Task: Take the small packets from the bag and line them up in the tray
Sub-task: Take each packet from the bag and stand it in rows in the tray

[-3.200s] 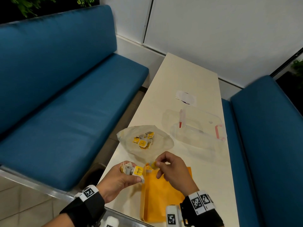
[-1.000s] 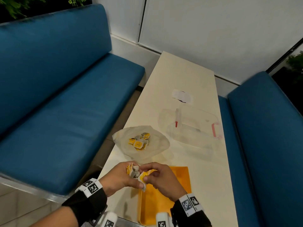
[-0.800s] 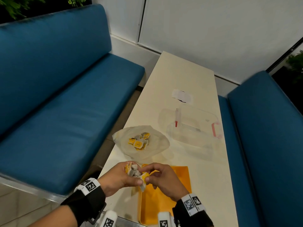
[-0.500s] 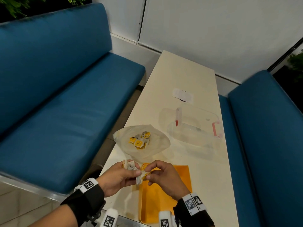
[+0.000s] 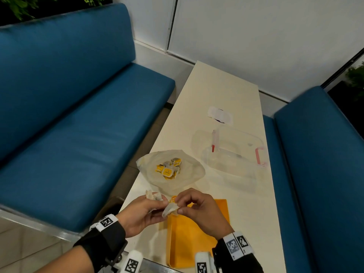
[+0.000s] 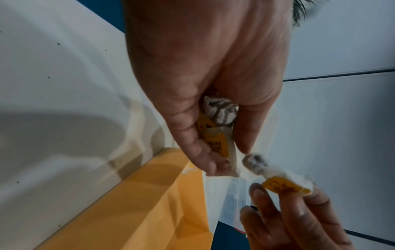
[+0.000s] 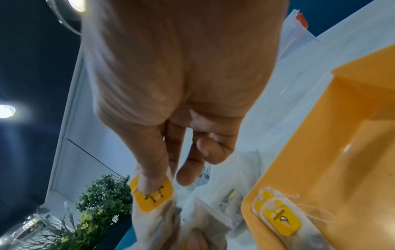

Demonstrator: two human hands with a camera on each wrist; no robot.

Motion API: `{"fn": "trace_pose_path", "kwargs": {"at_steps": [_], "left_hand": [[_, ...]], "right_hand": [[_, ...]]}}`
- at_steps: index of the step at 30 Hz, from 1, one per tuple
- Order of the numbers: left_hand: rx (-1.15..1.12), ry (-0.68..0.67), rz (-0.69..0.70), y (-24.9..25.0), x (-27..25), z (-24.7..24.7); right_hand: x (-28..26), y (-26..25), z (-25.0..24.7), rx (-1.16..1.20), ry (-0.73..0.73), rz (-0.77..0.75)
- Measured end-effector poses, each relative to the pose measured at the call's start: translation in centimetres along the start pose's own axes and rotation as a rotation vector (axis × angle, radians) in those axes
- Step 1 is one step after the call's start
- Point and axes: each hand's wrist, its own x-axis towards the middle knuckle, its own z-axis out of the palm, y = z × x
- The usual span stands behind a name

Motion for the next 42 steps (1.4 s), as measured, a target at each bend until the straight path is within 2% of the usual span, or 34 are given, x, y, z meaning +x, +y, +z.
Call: {"fn": "trace_pose_path", "kwargs": {"at_steps": [6, 9, 14, 19, 24, 31, 36, 42], "left_hand": [[0.042, 0.023, 0.015, -0.1, 0.1, -0.5], [0.067, 0.039, 0.047, 0.1, -0.1, -0.7], [0.15, 0.043, 0.08, 0.6, -0.3, -0.9], [0.264, -0.004, 0.113, 0.8, -0.5, -0.1], [0.361, -0.175, 0.102, 0.7, -0.5, 0.4], [0.445, -0.043, 0.152, 0.1, 0.3, 0.9], [0.478, 0.004, 0.169, -0.1, 0.4, 1.0], [0.536, 0.059, 0.19, -0.4, 0.4, 0.9]], "right_hand": [[0.5, -1.6, -1.1, 0.165, 0.068, 0.092], [0.8, -1.4, -1.5, -0.099, -0.014, 0.138], [1.2, -0.3, -1.8, -0.09, 0.102, 0.166], [1.3, 0.1, -0.9, 0.022, 0.098, 0.236], [1.4, -0.6, -0.2, 0.104, 0.087, 0.212], [1.2, 0.1, 0.1, 0.015, 0.149, 0.247], [0.7, 0.0, 0.0, -0.024, 0.1, 0.267], [0.7, 1.0, 0.3, 0.031, 0.194, 0.292]]}}
